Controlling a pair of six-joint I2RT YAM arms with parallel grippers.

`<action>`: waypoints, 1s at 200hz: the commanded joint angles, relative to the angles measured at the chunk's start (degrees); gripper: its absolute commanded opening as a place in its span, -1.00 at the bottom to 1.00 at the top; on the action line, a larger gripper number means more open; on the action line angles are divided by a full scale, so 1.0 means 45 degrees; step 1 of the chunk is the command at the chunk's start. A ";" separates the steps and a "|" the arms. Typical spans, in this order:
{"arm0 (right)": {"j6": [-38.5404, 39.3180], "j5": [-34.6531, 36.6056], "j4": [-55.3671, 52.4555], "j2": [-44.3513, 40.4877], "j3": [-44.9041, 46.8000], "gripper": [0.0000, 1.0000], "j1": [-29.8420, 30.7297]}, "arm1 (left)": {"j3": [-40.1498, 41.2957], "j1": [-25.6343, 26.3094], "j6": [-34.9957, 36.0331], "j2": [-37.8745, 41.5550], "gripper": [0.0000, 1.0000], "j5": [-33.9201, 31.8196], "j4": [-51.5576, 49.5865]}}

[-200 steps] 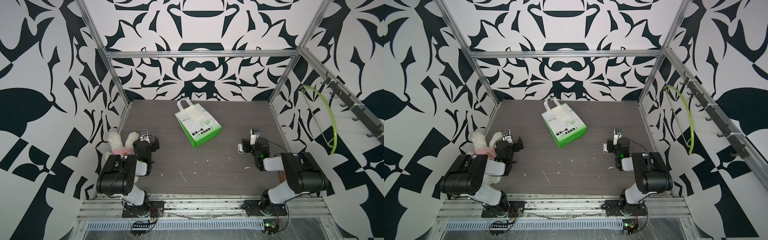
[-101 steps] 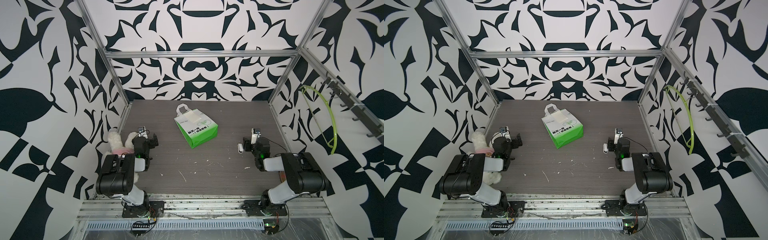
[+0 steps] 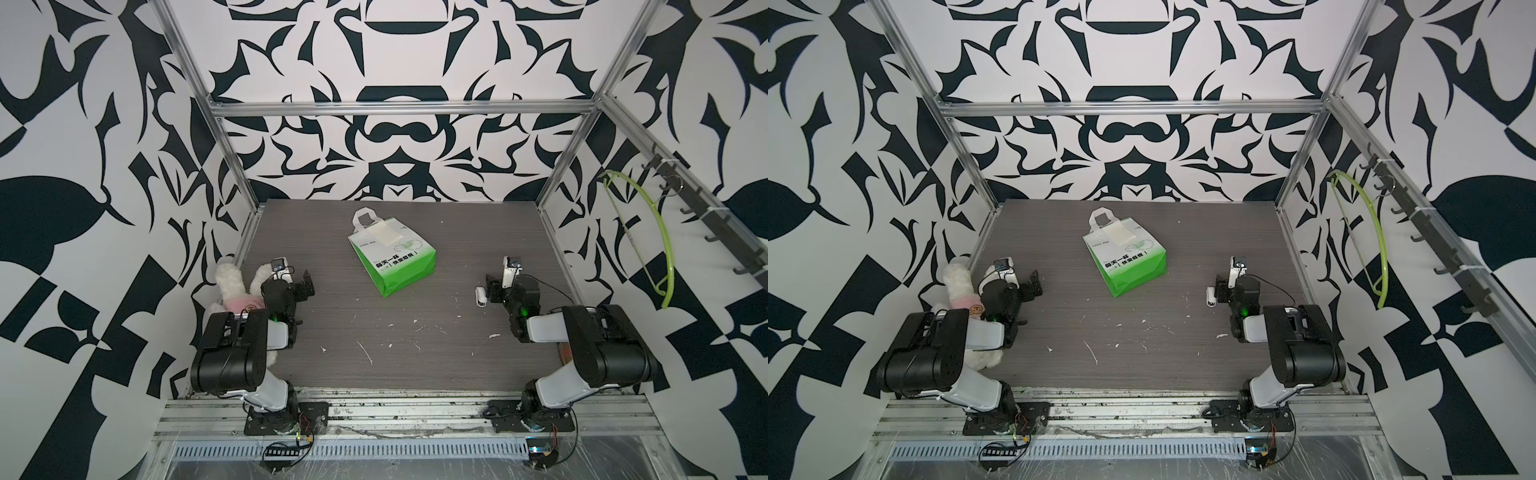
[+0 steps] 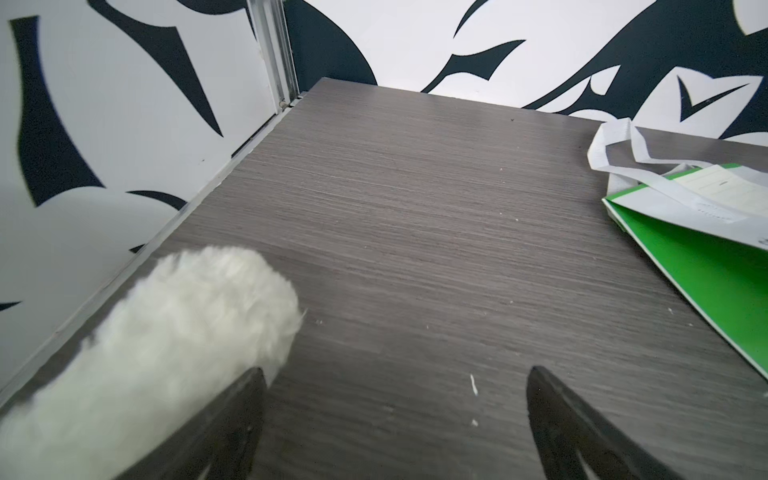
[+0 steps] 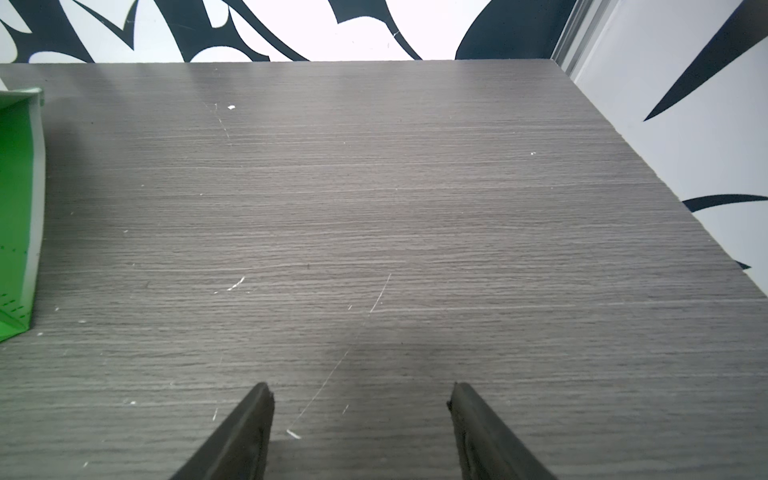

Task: Staple the receipts to the bags
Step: Reset both arms

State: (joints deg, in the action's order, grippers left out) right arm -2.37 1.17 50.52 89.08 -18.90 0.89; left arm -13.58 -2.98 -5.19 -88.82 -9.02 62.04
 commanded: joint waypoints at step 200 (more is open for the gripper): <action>0.0209 -0.0265 0.0137 -0.0095 -0.0371 1.00 0.0057 | -0.1842 -0.0060 -0.0155 -0.0048 0.98 0.0031 -0.2401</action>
State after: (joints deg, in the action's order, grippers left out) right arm -2.09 0.27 50.39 89.08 -18.92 0.91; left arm -21.91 -3.09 -5.19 -89.19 -9.78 52.93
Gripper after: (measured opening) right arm 0.996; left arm 0.992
